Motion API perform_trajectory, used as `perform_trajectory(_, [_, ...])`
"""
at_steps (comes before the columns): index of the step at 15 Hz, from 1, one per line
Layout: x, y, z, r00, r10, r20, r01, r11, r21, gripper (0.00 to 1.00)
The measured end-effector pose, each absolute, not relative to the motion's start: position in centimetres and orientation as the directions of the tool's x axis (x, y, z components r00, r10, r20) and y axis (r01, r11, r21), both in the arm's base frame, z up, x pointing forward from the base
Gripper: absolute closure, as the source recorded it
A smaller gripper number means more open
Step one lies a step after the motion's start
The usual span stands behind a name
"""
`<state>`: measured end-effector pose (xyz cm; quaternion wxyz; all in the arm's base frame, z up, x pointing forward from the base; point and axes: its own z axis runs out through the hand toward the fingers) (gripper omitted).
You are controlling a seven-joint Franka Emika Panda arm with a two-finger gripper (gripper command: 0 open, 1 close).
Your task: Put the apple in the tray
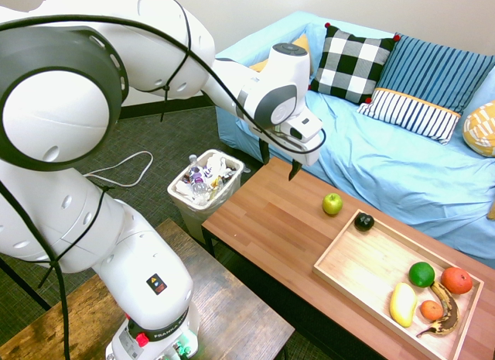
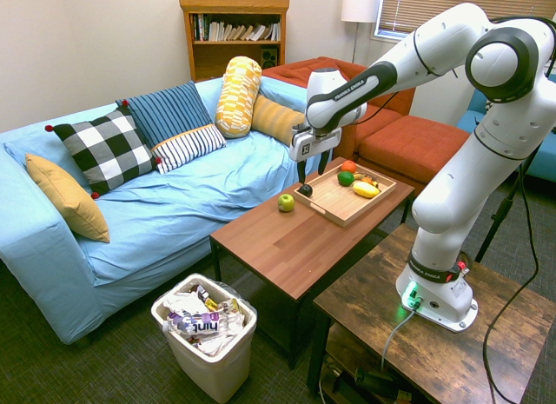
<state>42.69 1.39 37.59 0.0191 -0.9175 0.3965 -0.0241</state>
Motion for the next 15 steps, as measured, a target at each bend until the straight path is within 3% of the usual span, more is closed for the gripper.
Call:
perform_trajectory(4, [44.0, 1.4, 36.6, 0.666, -0.745, 0.035, -0.744, -0.667, -0.05, 0.0])
perform_trajectory(15, [57.9, -4.0, 26.0, 0.437, -0.898, 0.051, -0.898, -0.438, -0.027, 0.0])
